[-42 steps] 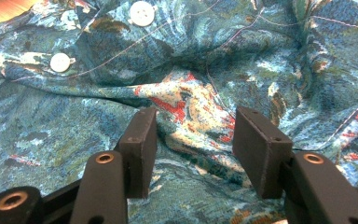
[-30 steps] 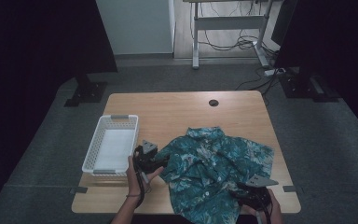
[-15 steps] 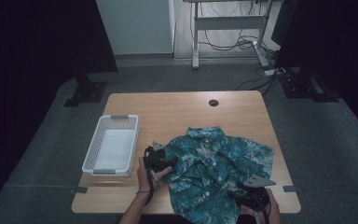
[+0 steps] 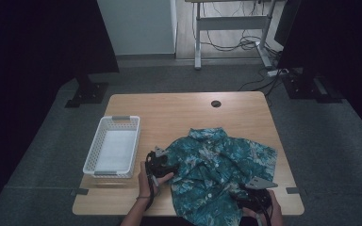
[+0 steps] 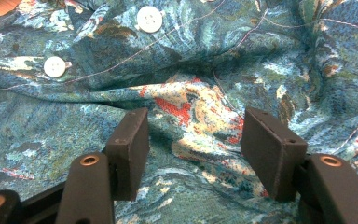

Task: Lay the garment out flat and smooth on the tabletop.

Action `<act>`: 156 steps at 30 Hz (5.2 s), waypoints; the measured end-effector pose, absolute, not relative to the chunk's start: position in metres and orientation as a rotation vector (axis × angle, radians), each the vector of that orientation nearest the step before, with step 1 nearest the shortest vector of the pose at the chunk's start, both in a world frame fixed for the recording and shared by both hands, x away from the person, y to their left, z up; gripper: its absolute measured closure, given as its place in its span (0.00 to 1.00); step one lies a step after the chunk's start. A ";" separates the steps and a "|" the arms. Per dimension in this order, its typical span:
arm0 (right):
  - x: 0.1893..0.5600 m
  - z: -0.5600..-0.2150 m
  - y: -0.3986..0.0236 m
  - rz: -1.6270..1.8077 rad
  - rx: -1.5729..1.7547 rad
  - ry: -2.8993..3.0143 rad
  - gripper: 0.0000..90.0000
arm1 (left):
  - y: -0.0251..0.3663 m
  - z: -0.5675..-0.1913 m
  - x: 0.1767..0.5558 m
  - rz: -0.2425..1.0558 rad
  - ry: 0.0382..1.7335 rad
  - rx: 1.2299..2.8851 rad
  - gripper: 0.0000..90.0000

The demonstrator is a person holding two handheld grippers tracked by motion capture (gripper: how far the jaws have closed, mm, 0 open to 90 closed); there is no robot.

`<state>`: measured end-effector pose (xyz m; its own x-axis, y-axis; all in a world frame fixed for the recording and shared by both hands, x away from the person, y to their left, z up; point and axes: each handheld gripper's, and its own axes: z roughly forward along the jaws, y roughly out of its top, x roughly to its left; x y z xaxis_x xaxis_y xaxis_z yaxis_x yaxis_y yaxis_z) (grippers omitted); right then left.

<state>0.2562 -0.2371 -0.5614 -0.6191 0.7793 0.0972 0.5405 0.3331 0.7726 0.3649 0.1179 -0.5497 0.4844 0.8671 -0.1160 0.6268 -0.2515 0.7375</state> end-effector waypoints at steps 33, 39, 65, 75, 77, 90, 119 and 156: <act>0.257 -0.561 -0.237 1.162 1.195 2.302 0.46 | 0.123 -0.543 0.438 0.469 1.323 2.033 0.42; 0.259 -0.561 -0.236 1.153 1.192 2.299 0.46 | 0.121 -0.543 0.452 0.527 1.342 2.040 0.42; 0.262 -0.561 -0.232 1.119 1.174 2.295 0.46 | 0.125 -0.541 0.395 0.548 1.294 1.982 0.42; 0.264 -0.561 -0.234 1.124 1.180 2.295 0.45 | 0.121 -0.548 0.413 0.571 1.323 2.013 0.42; 0.266 -0.561 -0.234 1.125 1.187 2.293 0.45 | 0.122 -0.547 0.420 0.566 1.335 2.020 0.42; 0.284 -0.561 -0.243 1.160 1.255 2.262 0.44 | 0.125 -0.543 0.462 0.553 1.392 2.014 0.42; 0.274 -0.551 -0.230 1.137 1.207 2.242 0.36 | 0.121 -0.539 0.350 0.470 1.108 2.055 0.40; 0.280 -0.560 -0.202 1.081 1.248 2.254 0.33 | 0.090 -0.553 0.350 0.481 1.053 2.112 0.37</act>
